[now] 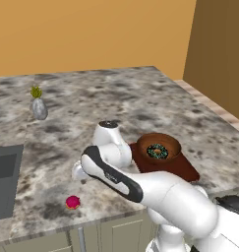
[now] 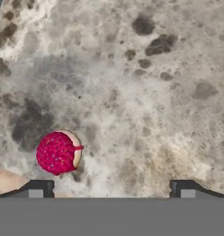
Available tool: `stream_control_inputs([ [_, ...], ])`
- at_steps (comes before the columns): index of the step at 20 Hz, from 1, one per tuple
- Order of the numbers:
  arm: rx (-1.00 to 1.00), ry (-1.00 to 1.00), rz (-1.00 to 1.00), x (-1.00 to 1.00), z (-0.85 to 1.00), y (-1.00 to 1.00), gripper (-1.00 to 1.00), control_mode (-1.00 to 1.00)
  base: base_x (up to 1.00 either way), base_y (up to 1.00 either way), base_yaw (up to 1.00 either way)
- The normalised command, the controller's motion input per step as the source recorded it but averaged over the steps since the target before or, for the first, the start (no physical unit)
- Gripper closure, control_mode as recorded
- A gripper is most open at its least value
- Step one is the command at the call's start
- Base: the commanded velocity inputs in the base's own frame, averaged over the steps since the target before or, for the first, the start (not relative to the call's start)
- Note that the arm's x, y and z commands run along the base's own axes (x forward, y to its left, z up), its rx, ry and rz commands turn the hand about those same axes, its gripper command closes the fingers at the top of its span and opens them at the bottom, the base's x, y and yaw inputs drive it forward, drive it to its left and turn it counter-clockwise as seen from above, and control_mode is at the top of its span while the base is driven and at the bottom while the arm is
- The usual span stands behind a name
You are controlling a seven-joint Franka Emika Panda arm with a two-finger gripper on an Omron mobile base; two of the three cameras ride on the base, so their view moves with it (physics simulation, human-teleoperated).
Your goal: Place the bowl with donut and the cupcake onto the tray.
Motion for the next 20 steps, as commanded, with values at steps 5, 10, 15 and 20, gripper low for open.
stream_control_inputs([
  [5,-0.19,0.06,0.0,0.0,0.0,0.77,-1.0,-1.0,0.0,0.0,0.0],
  [10,-0.08,-0.01,0.0,0.0,-0.13,0.12,-1.0,-1.0,0.0,0.0,0.0],
  [15,0.0,0.0,0.0,0.0,-0.55,0.05,-1.0,-1.0,0.0,0.0,0.0],
  [20,0.0,0.0,0.0,-0.16,-0.42,0.01,-1.0,-1.0,0.0,0.0,0.0],
])
